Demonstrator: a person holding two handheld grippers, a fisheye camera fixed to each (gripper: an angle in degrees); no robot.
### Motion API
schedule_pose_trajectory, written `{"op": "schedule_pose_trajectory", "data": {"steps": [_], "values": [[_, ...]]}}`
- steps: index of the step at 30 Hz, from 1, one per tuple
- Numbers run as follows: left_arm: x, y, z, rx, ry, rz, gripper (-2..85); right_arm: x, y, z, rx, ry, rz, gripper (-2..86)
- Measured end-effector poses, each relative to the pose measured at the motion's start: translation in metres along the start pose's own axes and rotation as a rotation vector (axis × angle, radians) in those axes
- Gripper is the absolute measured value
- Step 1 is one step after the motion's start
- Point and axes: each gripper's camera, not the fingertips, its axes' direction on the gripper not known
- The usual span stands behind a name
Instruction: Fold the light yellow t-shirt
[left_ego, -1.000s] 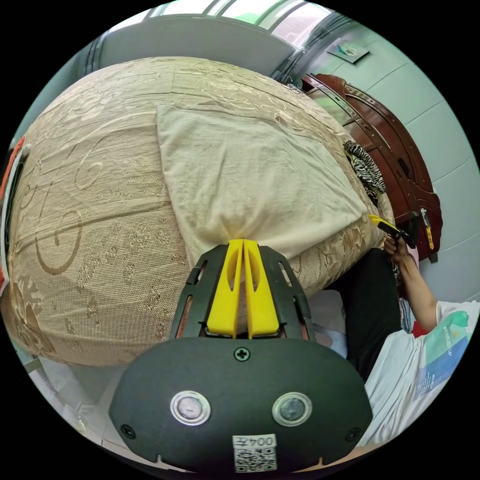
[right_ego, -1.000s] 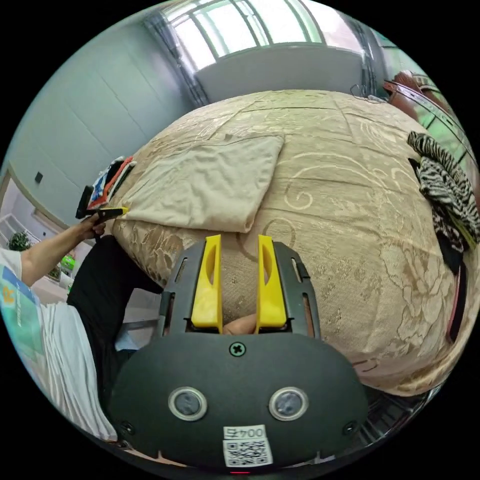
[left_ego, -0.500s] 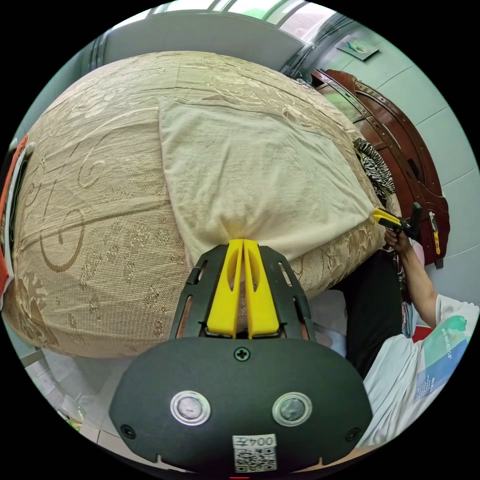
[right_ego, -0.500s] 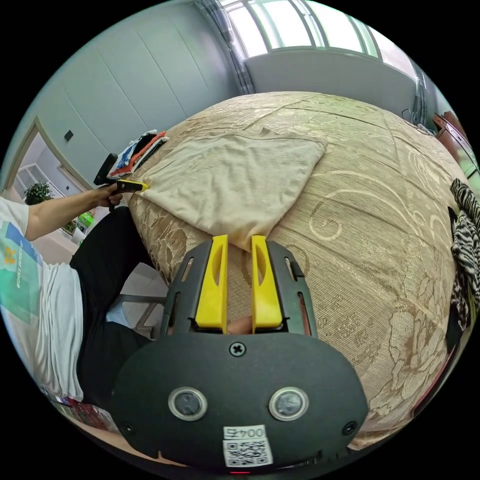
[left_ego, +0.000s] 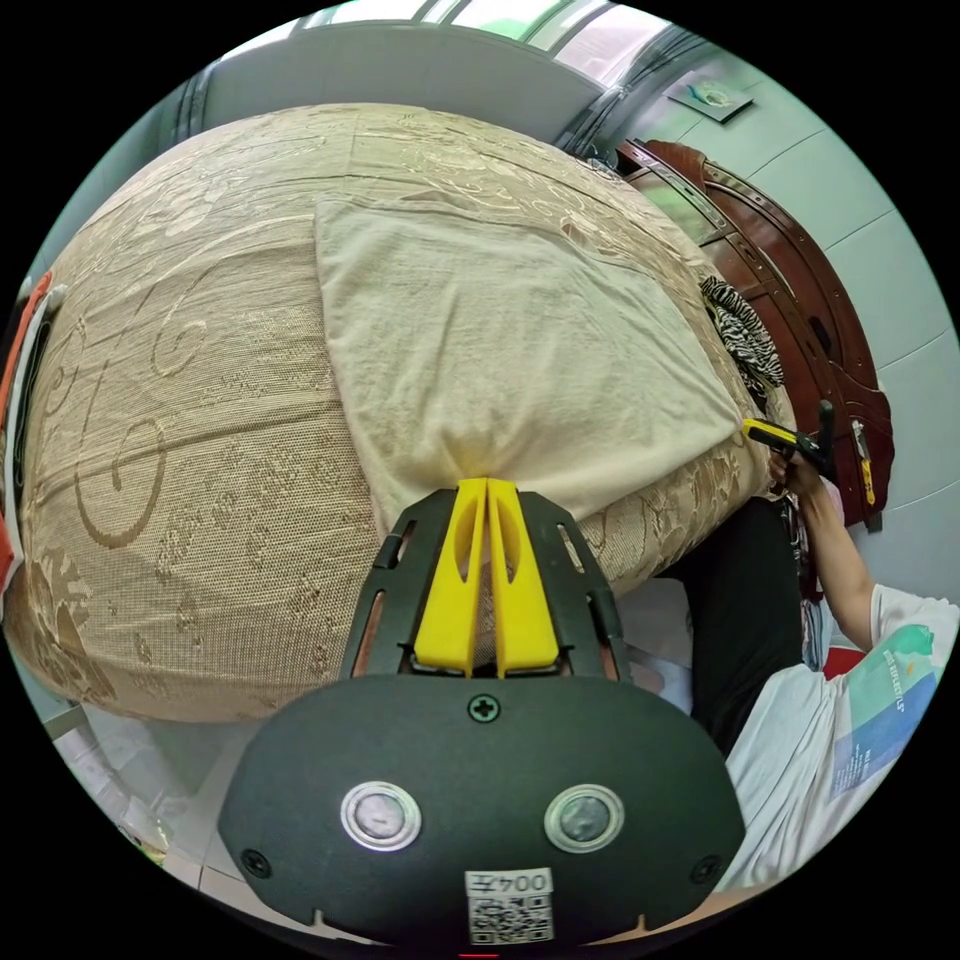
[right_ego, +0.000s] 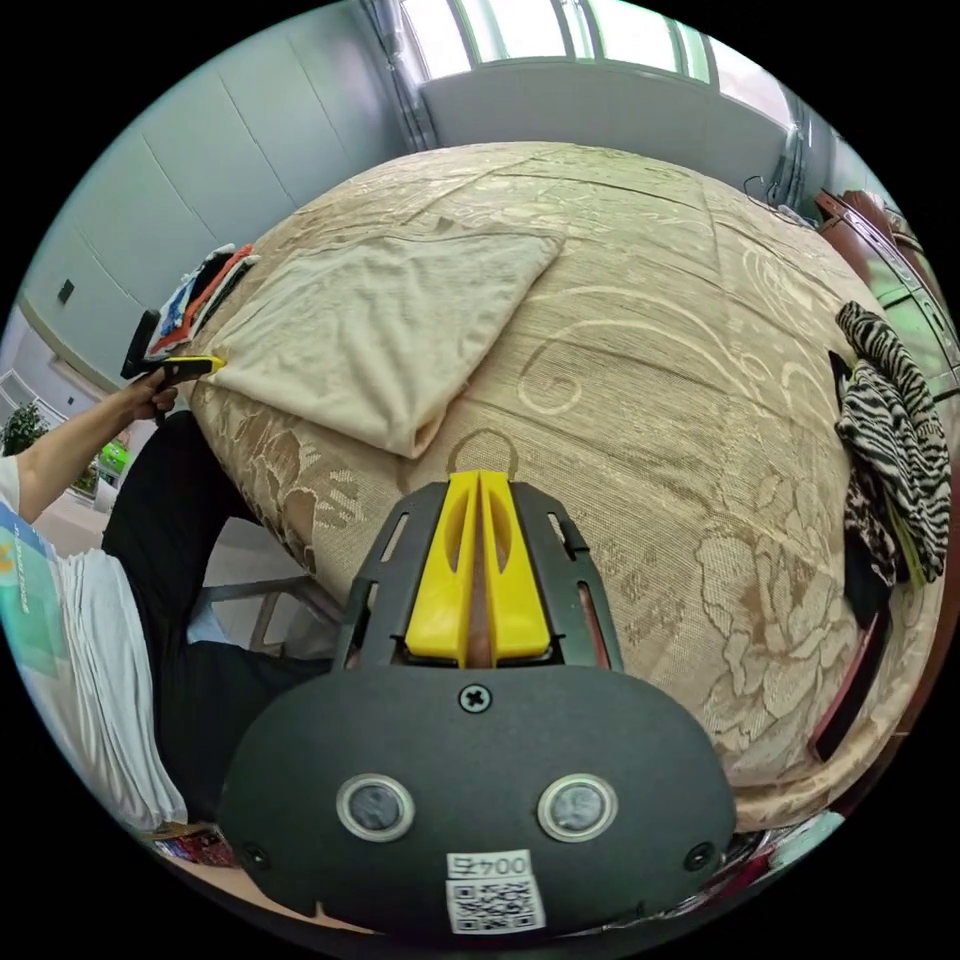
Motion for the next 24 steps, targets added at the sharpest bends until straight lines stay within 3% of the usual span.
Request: {"op": "schedule_pose_trajectory", "data": {"steps": [4,10,17,21,24], "values": [[-0.001,0.002,-0.001,0.006,0.001,0.005,0.3,-0.018,-0.002,0.007,-0.133,0.131,-0.024,-0.7],[-0.001,0.004,-0.002,0.011,-0.001,0.005,0.4,-0.036,-0.011,0.024,-0.183,0.279,-0.028,-0.7],[0.007,0.008,-0.005,0.031,-0.048,0.034,0.7,-0.002,0.006,0.020,-0.070,0.090,0.120,-0.4],[0.004,0.008,-0.006,0.030,-0.022,0.010,0.7,-0.015,0.009,0.006,0.016,0.078,0.013,1.0],[0.003,0.007,-0.007,0.025,-0.013,0.008,0.7,-0.017,0.004,0.005,0.067,0.000,-0.002,10.3]]}}
